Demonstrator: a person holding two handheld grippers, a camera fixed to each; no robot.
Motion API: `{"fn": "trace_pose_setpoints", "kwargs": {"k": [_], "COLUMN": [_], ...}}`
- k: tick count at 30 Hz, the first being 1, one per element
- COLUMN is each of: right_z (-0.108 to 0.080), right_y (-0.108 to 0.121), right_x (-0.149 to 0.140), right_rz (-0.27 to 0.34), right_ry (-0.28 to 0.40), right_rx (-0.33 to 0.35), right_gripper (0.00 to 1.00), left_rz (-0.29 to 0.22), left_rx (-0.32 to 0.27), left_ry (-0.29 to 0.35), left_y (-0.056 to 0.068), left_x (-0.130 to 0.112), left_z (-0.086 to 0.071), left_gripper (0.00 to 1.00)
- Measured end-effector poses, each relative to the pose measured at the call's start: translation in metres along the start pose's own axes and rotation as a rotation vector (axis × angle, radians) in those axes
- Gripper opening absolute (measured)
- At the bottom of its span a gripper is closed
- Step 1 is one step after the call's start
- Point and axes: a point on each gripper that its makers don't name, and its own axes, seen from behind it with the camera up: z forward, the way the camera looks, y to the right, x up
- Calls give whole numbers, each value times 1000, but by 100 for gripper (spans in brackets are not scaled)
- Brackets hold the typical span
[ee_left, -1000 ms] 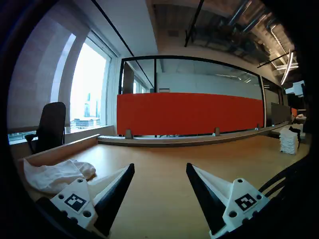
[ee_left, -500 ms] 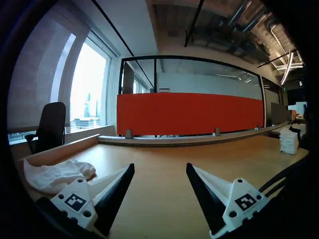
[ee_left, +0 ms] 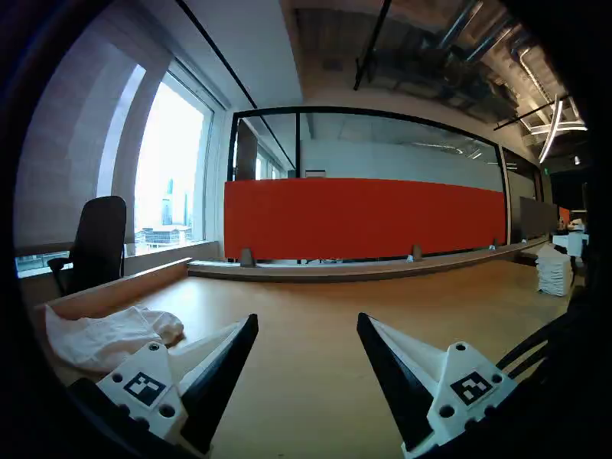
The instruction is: Fold towel
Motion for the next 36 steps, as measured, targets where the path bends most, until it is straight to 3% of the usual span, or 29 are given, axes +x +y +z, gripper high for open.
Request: {"fn": "trace_pose_setpoints", "kwargs": {"k": [15,36], "right_z": [4,5], "right_y": [1,-5], "right_x": [-29,-36], "right_rz": [14,45], "right_ry": [-16,-15], "right_rx": [6,-2], "right_gripper": [99,98], "left_rz": [0,0], "left_rx": [0,0], "left_ry": [0,0], "left_y": [0,0], "left_x": [0,0], "left_z": [0,0], "left_gripper": [96,96]}}
